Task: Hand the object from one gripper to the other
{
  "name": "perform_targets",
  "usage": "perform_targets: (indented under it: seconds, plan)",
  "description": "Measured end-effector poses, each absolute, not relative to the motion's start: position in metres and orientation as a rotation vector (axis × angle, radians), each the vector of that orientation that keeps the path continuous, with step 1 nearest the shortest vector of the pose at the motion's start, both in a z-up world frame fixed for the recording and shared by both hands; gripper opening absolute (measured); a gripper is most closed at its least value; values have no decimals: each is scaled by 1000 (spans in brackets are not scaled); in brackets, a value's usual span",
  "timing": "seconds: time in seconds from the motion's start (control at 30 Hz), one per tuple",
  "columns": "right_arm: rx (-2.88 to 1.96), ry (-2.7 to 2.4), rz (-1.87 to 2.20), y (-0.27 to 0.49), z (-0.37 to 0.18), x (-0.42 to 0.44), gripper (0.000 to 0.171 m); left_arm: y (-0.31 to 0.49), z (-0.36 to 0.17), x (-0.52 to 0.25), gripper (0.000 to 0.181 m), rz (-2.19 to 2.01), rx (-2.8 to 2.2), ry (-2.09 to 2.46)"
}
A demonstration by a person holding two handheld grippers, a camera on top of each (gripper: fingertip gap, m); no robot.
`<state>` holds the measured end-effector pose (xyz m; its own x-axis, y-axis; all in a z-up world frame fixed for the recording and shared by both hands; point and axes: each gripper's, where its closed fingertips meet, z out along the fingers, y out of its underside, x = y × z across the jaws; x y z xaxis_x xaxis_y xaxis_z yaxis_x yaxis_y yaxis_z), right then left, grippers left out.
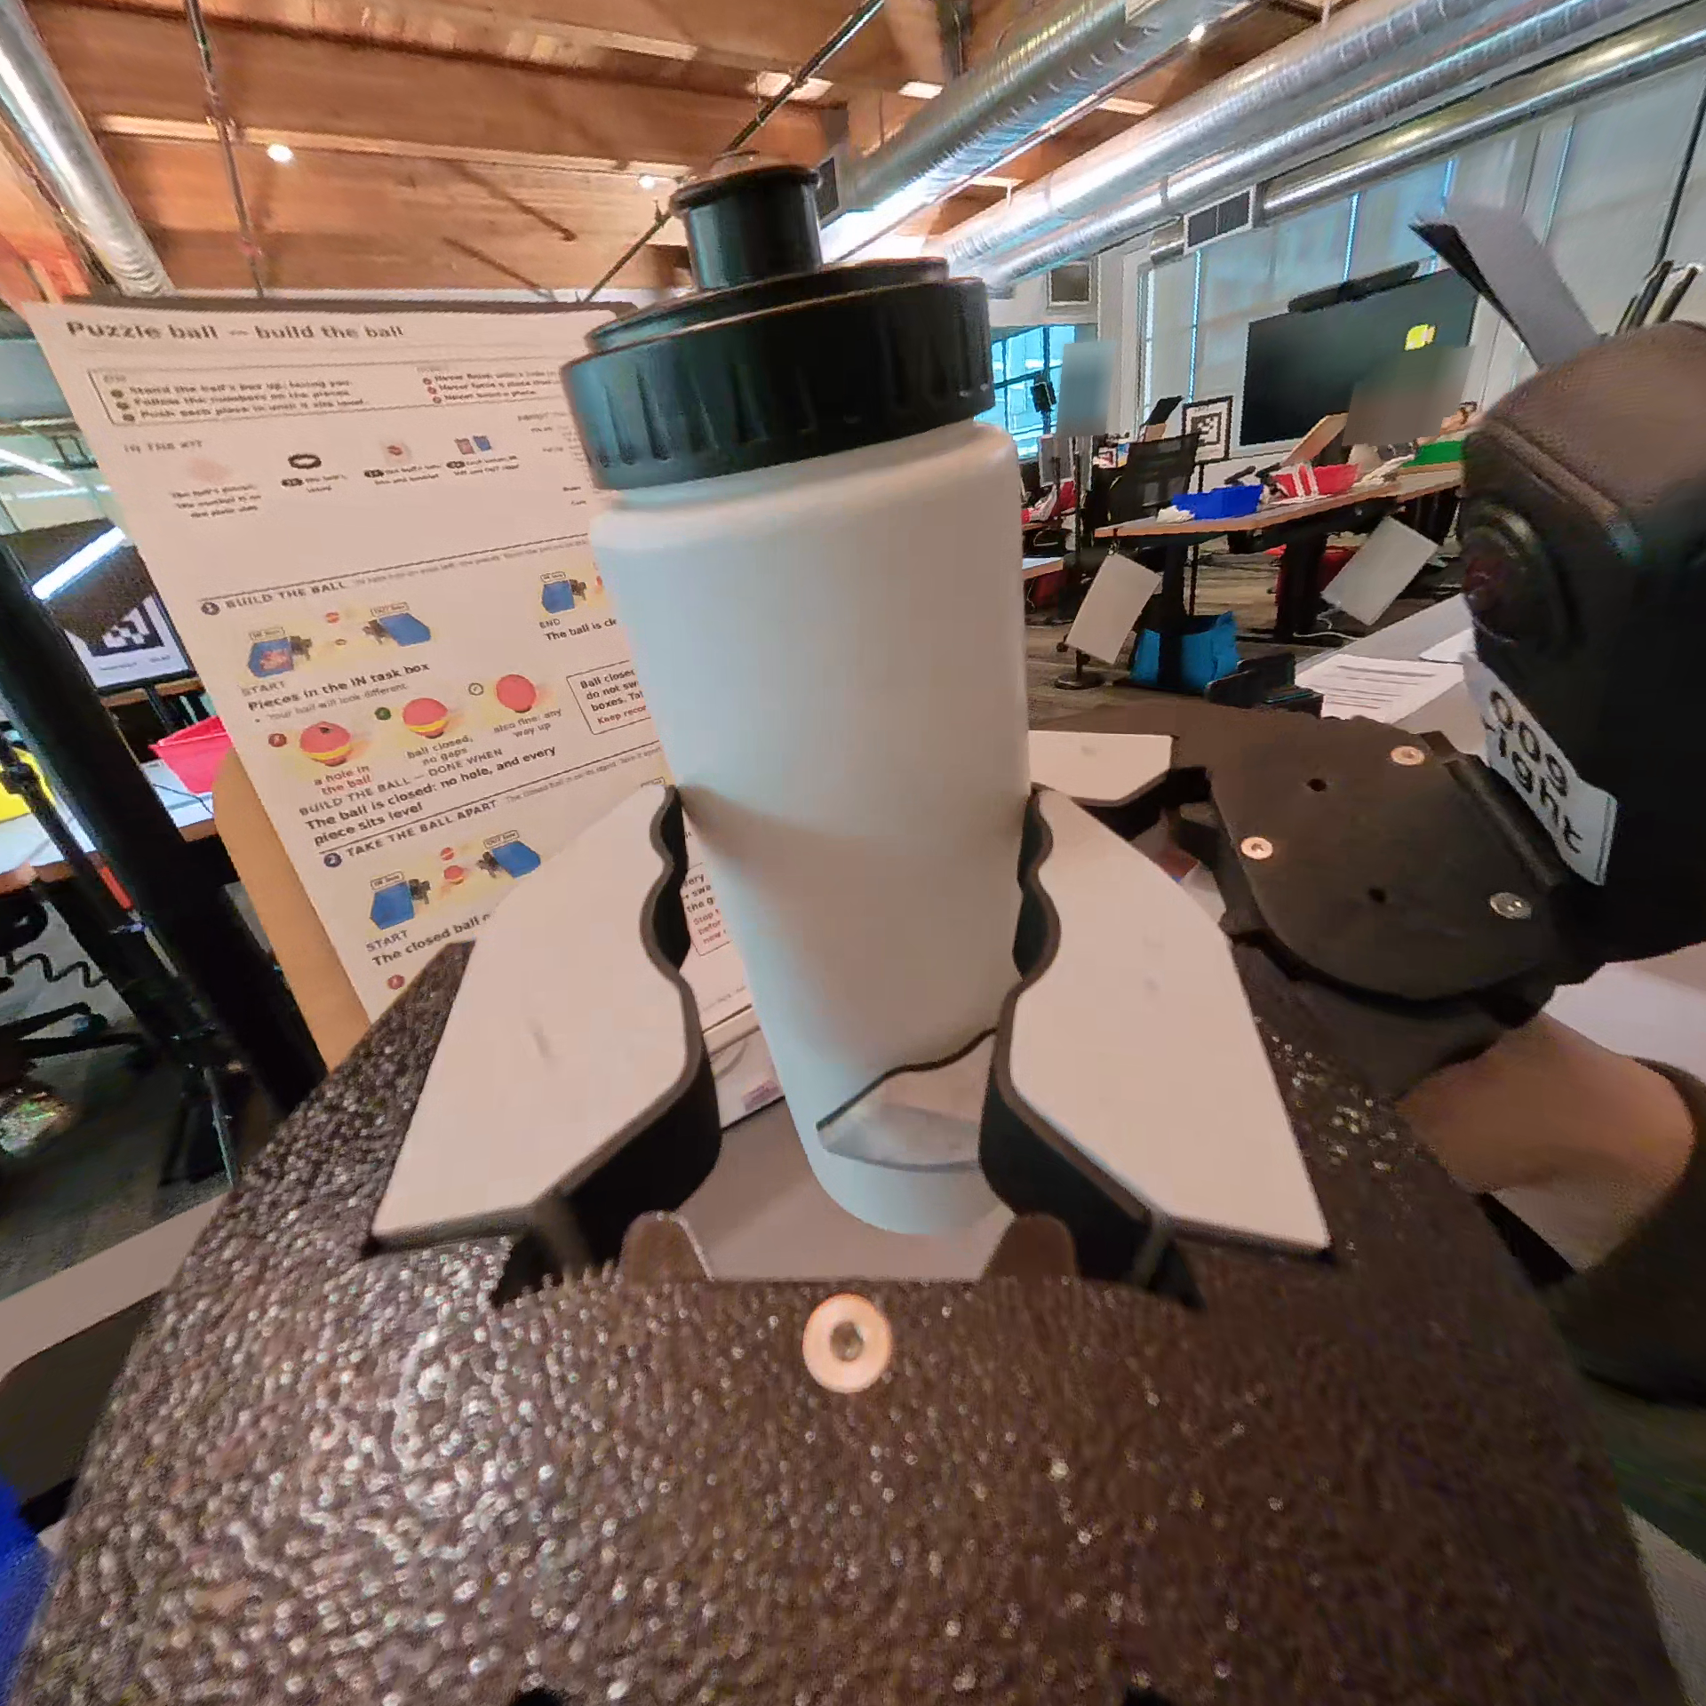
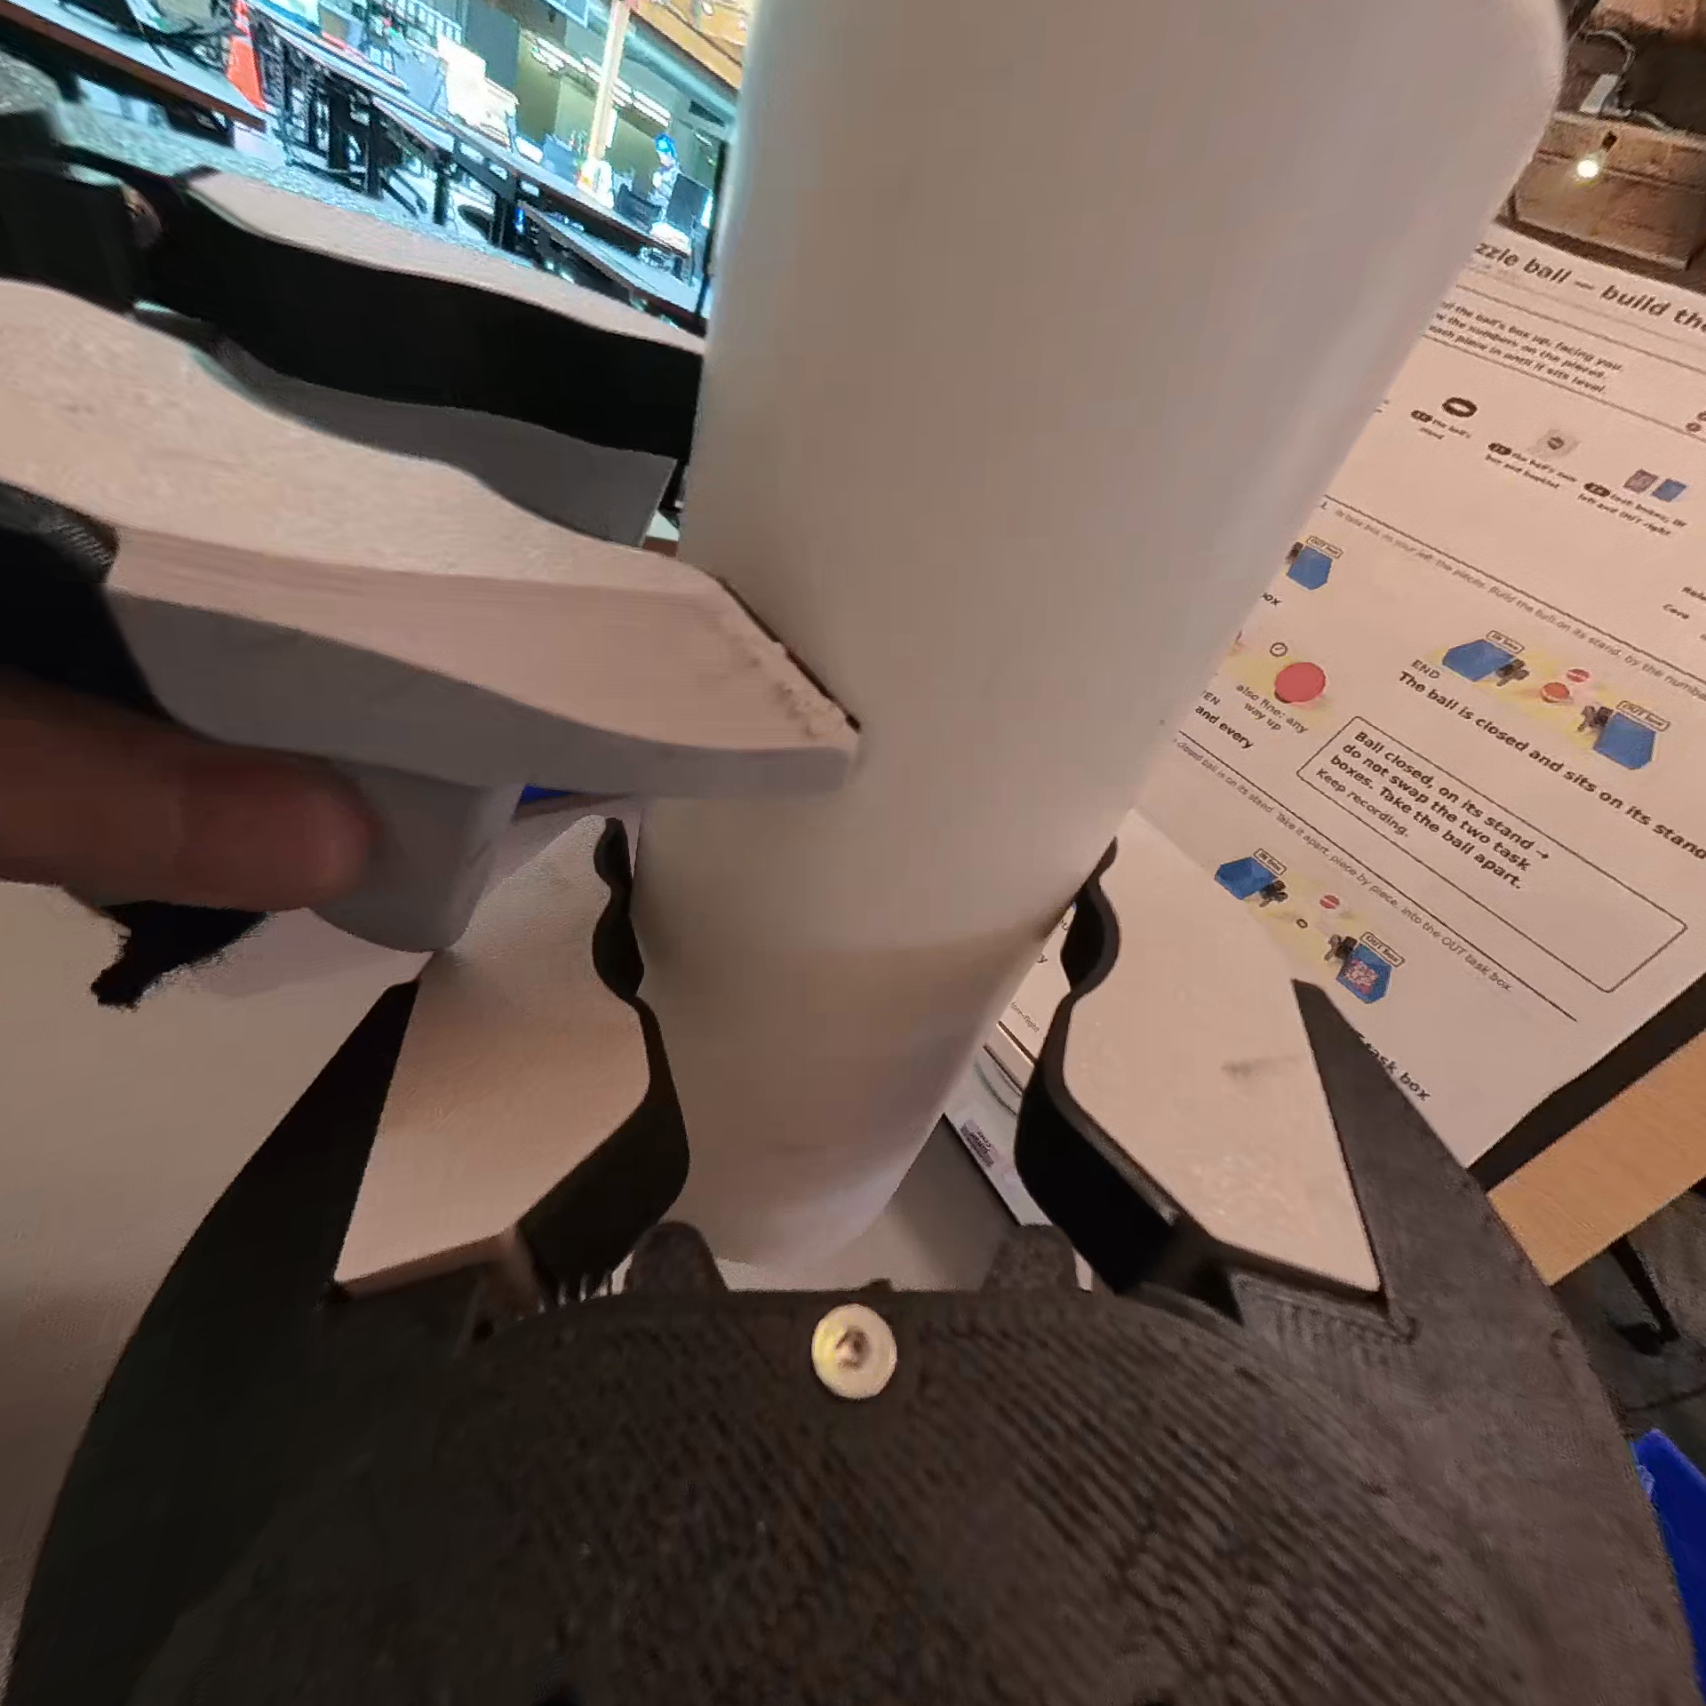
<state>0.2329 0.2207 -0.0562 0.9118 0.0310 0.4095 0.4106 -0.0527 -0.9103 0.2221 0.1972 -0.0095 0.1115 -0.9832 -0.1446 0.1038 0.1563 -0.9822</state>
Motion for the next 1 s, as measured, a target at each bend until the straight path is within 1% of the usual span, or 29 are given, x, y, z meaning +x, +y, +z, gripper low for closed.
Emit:
perform_targets:
  seconds: [0.03,0.07,0.17,0.27,0.33,0.43,0.57,0.67,0.77,0.87,0.93,1.0]
  plan:
    - [-1602,-342,-314,221,-55,234,92,196,-7,221,67,-1080,-1053,1114]
    - [-1597,-327,-324,220,-54,238,92,196,-2,217,64,-1105,-1031,1082]
    - [-1616,-265,-332,214,-56,261,92,206,17,200,76,-1181,-1011,958]
    - [-1620,-137,-353,191,-47,300,92,212,20,194,75,-1220,-1004,952]
    - [-1674,1,-406,161,-46,339,93,213,15,196,72,-1230,-1017,978]
    - [-1762,246,-441,114,-59,408,93,217,2,203,68,-1205,-1059,1049]
    - [-2012,447,-447,75,-78,498,93,222,-9,208,66,-1204,-1104,1090]
    - [-2241,565,-386,57,-103,551,91,222,-13,210,64,-1236,-1119,1103]
    - [-2477,661,-306,41,-146,581,91,222,-14,209,61,-1246,-1117,1112]
    - [-2680,738,-294,19,-196,593,92,225,-13,207,60,-1250,-1111,1107]
    - [-2681,810,-220,16,-219,594,93,227,-14,205,59,-1255,-1118,1102]
    - [-2711,852,-237,8,-236,598,93,230,-14,204,58,-1257,-1118,1099]
